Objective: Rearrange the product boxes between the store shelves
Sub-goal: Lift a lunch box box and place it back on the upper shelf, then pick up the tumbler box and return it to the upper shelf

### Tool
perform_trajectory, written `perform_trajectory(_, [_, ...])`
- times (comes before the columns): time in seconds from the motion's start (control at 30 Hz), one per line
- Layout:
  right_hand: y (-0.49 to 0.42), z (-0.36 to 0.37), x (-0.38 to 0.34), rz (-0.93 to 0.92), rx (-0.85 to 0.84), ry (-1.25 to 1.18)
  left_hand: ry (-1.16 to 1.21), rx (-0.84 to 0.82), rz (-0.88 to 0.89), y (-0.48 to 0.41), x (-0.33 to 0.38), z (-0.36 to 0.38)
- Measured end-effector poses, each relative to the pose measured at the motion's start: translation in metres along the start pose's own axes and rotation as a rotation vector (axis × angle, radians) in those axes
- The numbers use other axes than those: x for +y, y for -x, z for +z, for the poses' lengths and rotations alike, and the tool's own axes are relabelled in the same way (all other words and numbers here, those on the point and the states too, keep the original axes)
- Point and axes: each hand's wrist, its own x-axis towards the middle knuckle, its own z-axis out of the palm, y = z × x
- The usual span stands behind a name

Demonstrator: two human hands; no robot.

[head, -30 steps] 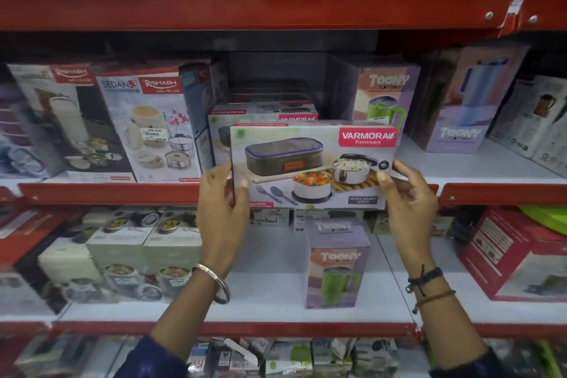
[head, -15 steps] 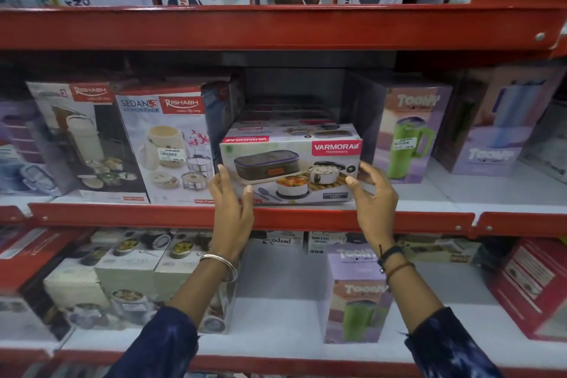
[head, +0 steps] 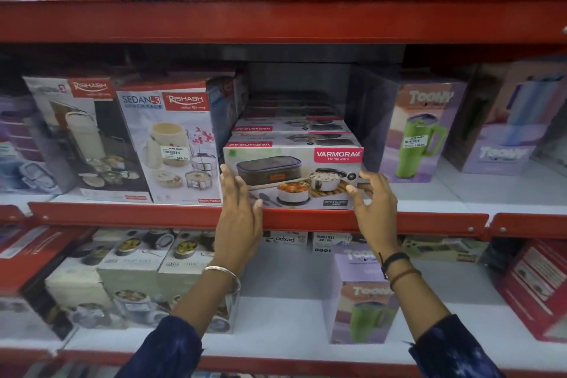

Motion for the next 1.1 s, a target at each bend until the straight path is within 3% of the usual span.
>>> perform_trajectory(0.17, [0.006,-0.015,0.001,0.021,-0.040,-0.001,0.113,0.068,0.012,0.014,0.012,0.005])
perform_trajectory(0.3, [0.036,-0.042,0.006,0.004,0.120,-0.108,0.219,0.094,0.129,0.044,0.031,0.018])
perform_trajectory(0.4, [0.070,-0.062,0.026,0.069,0.211,-0.197,0.226,0.017,0.195,0.074,0.038,0.040])
perform_trajectory(0.6, [0.134,-0.075,0.091,0.385,0.094,-0.198,0.439,-0.268,-0.136,0.137,0.046,0.096])
perform_trajectory(0.73, [0.153,-0.068,0.126,0.663,-0.122,-0.225,0.511,-0.434,-0.376,0.157,0.046,0.128])
perform_trajectory(0.83, [0.160,-0.062,0.139,0.799,-0.241,-0.375,0.538,-0.549,-0.530,0.159,0.049,0.145])
perform_trajectory(1.1, [0.172,-0.066,0.144,0.861,-0.171,-0.460,0.498,-0.544,-0.506,0.168,0.053,0.148])
